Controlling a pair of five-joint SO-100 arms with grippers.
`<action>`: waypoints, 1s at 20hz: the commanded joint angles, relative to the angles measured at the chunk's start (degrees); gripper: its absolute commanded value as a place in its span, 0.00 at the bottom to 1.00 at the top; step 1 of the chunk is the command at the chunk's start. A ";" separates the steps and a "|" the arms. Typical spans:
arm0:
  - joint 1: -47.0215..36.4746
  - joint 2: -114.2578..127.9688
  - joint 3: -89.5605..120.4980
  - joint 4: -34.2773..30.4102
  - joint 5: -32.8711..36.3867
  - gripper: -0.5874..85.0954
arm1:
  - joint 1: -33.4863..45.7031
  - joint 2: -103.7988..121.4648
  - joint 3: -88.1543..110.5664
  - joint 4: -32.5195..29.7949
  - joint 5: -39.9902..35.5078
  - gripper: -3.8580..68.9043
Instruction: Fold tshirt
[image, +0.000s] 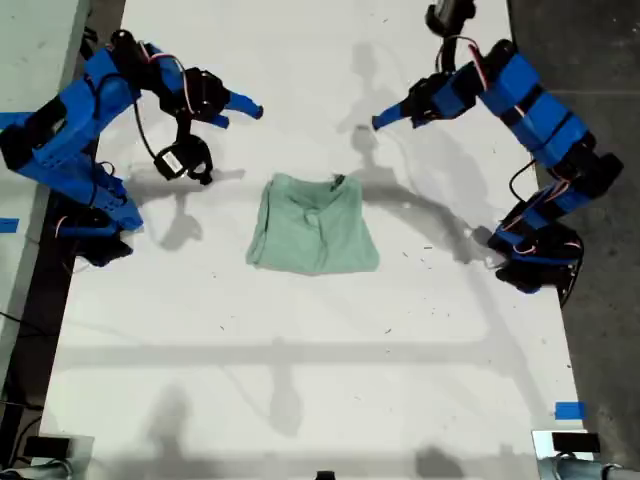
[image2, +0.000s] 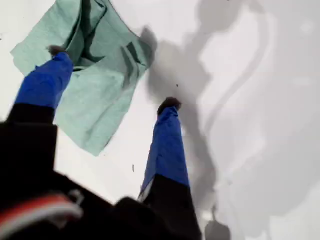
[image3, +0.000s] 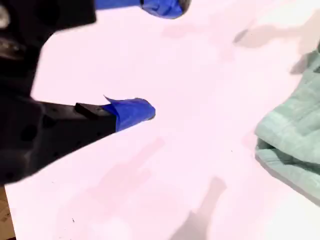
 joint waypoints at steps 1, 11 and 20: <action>-0.18 18.98 13.80 -5.45 0.62 0.32 | 4.39 16.79 8.09 2.02 -2.02 0.50; 30.15 79.98 74.27 -23.99 -23.38 0.01 | -25.75 84.81 72.07 -7.21 29.44 0.04; 31.29 93.69 86.84 -18.19 -25.93 0.04 | -32.43 54.40 64.07 -29.97 25.40 0.04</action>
